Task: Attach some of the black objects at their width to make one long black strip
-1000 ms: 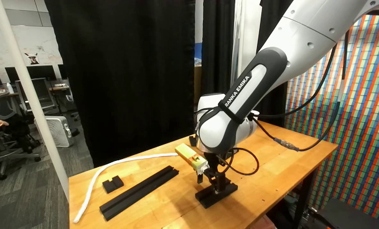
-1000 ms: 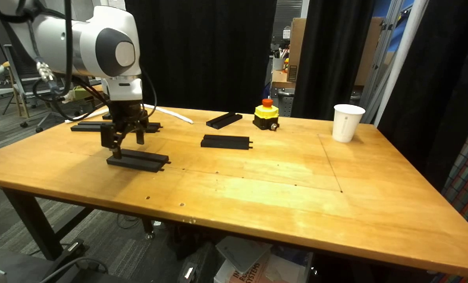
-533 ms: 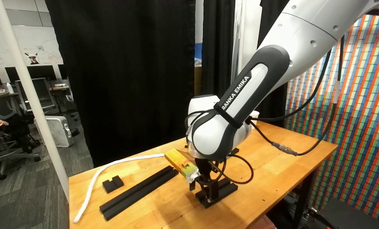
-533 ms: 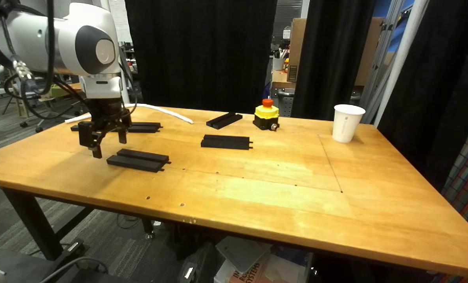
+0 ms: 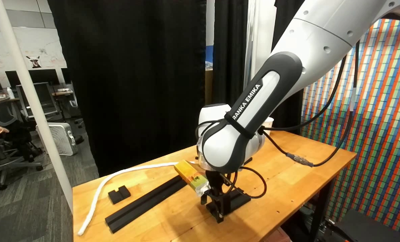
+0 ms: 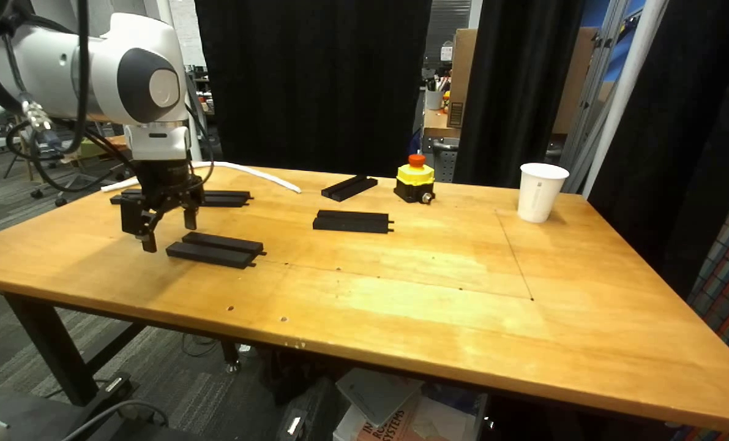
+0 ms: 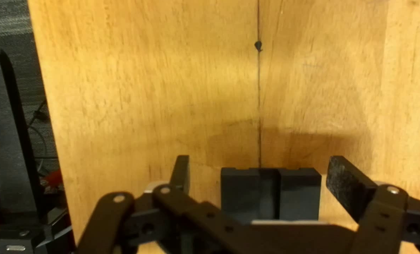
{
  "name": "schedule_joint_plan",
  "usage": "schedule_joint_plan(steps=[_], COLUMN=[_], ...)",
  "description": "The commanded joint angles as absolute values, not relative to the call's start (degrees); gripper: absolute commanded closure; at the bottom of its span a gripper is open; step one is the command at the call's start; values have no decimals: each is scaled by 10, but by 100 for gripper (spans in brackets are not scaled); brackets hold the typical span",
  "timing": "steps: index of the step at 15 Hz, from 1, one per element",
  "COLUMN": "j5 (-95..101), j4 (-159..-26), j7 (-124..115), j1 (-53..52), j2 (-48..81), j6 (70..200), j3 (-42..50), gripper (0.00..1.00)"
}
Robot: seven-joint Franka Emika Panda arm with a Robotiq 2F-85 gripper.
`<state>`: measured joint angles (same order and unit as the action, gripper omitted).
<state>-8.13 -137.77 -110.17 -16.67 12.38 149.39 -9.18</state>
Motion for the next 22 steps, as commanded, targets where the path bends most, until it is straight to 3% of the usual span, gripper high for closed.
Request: schedule_joint_plan(steps=[1, 13, 14, 15, 19, 22], j5=[-87, -98, -101, -104, -136, -163], j4=[-1386, -1453, -1456, -1457, -1459, -1456], j7=[-1104, -995, -976, -956, -885, -827], j1=[-162, -96, -88, -81, -57, -38], j2=[120, 97, 95, 93, 82, 79], j6=[1519, 1561, 1559, 1559, 1556, 1553], j3=[-90, -60, -58, -56, -50, -43], gripper=[0, 0, 25, 26, 53, 54])
